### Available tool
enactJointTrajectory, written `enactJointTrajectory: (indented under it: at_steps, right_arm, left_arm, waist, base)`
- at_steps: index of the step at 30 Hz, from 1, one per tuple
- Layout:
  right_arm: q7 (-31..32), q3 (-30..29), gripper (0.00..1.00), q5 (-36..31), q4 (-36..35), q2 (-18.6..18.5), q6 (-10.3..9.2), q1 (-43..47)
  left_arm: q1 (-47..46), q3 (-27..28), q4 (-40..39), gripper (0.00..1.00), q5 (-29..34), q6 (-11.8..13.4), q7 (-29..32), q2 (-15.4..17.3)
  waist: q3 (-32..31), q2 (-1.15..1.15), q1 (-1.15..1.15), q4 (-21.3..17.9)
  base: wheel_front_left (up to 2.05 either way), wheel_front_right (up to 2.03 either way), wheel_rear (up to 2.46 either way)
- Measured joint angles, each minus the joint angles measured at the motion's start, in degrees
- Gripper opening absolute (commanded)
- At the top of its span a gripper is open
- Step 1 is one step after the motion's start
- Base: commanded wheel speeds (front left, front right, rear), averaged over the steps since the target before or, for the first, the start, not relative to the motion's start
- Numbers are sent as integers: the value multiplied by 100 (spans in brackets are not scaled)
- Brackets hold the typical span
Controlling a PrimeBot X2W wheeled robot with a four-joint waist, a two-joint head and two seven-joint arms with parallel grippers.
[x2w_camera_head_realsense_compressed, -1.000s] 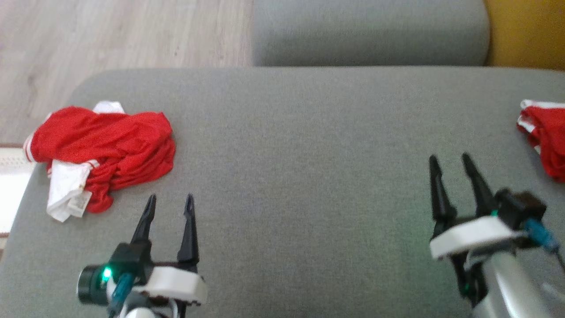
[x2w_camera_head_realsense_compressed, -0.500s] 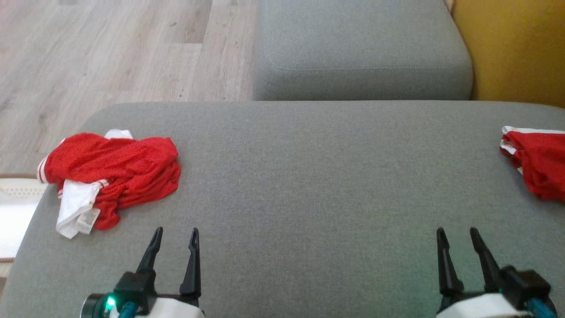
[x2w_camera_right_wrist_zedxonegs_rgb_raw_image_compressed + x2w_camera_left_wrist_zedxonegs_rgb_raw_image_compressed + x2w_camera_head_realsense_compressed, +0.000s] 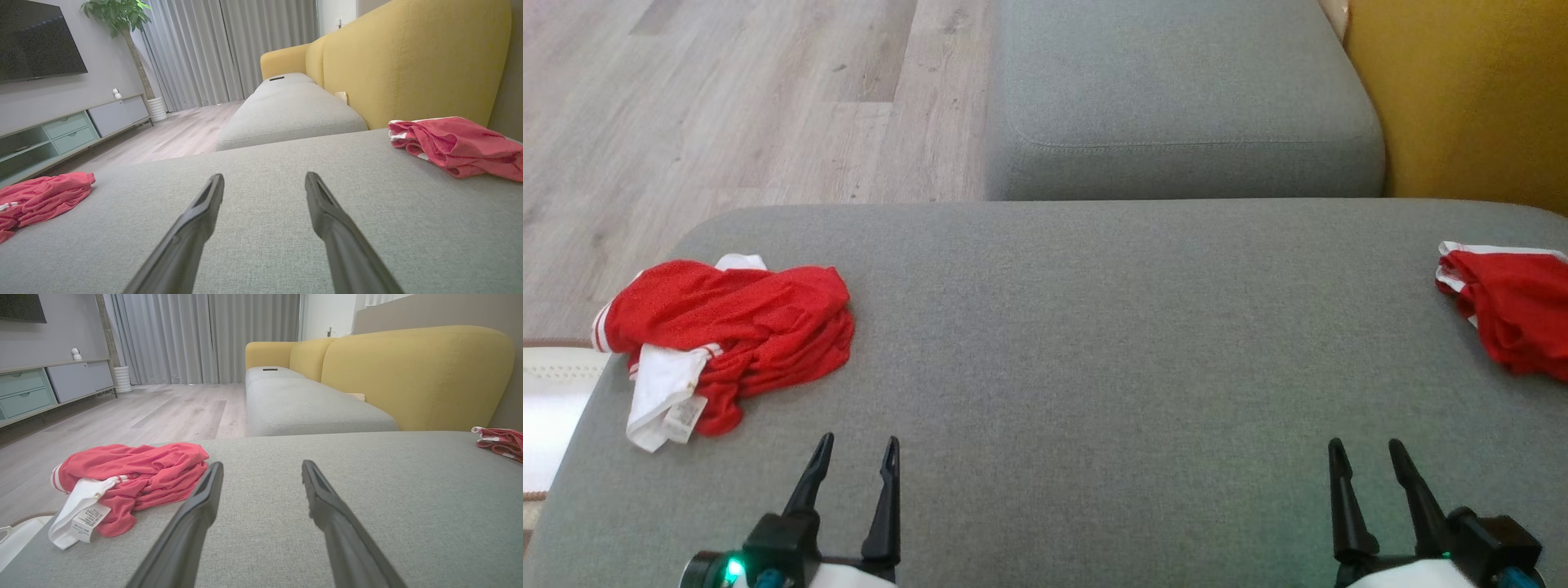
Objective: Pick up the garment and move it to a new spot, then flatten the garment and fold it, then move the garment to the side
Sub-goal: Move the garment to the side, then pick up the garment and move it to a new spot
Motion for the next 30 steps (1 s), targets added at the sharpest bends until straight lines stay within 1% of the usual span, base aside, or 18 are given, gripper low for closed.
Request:
enactJointTrajectory:
  at_steps: [3, 25, 30]
  right_arm:
    - [0, -21, 100, -2, -16, 0, 0, 0]
    - [0, -12, 100, -3, -14, 1, 0, 82]
    - [0, -45, 100, -2, -29, 1, 0, 90]
  left_arm:
    - [1, 0, 12, 100, 23, -41, 0, 0]
    - [98, 8, 90, 100, 31, -49, 0, -2]
    - [94, 40, 103, 100, 82, -74, 0, -4]
  waist:
    - [-14, 0, 0, 7]
    - [14, 0, 0, 42]
    - [40, 0, 0, 184]
  base:
    - [0, 0, 0]
    - [0, 0, 0]
    - [0, 0, 0]
